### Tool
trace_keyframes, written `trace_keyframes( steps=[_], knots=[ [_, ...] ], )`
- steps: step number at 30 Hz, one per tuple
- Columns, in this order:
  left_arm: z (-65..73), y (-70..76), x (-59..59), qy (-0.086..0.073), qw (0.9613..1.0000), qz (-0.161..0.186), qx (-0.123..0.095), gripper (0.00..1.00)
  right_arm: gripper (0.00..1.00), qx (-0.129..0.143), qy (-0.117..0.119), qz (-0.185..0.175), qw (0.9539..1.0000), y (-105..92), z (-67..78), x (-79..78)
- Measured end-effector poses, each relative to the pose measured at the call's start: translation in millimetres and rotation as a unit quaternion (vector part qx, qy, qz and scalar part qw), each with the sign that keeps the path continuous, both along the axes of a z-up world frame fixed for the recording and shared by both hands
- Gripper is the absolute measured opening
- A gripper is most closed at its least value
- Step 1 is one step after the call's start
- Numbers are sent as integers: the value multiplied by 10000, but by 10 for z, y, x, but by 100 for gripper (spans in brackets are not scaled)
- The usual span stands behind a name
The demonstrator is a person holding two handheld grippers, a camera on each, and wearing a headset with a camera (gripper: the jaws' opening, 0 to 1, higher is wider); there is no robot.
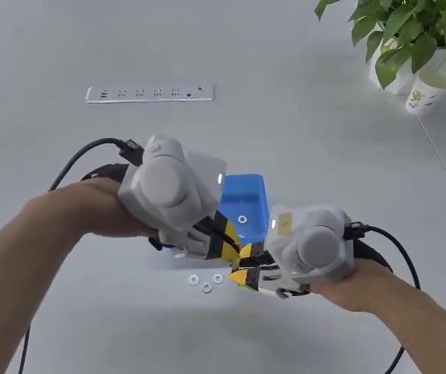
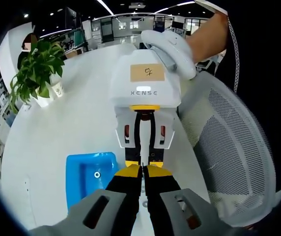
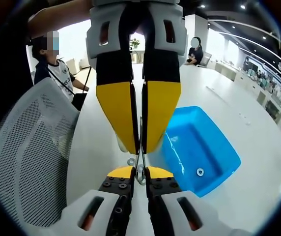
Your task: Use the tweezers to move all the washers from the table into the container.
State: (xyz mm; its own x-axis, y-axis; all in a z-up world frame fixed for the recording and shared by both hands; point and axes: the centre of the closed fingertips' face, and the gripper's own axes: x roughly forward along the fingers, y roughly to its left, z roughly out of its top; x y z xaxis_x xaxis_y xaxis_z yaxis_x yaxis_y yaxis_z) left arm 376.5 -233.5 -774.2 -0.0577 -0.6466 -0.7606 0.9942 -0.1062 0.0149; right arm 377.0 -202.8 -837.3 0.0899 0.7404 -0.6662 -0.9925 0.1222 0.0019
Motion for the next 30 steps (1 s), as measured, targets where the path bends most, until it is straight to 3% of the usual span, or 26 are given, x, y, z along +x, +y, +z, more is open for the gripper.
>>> trace_keyframes(
  steps=[11, 22, 30],
  knots=[
    [167, 27, -33, -3, 10000, 33, -12, 6, 11, 72, -26, -28, 10000, 21, 173, -34],
    [386, 14, 3, -28, 9999, 69, -82, 6, 11, 60, -74, 6, 10000, 16, 380, 11],
    [473, 12, 39, -58, 9999, 55, -71, 6, 11, 105, -71, 51, 9999, 28, 466, 61]
  ],
)
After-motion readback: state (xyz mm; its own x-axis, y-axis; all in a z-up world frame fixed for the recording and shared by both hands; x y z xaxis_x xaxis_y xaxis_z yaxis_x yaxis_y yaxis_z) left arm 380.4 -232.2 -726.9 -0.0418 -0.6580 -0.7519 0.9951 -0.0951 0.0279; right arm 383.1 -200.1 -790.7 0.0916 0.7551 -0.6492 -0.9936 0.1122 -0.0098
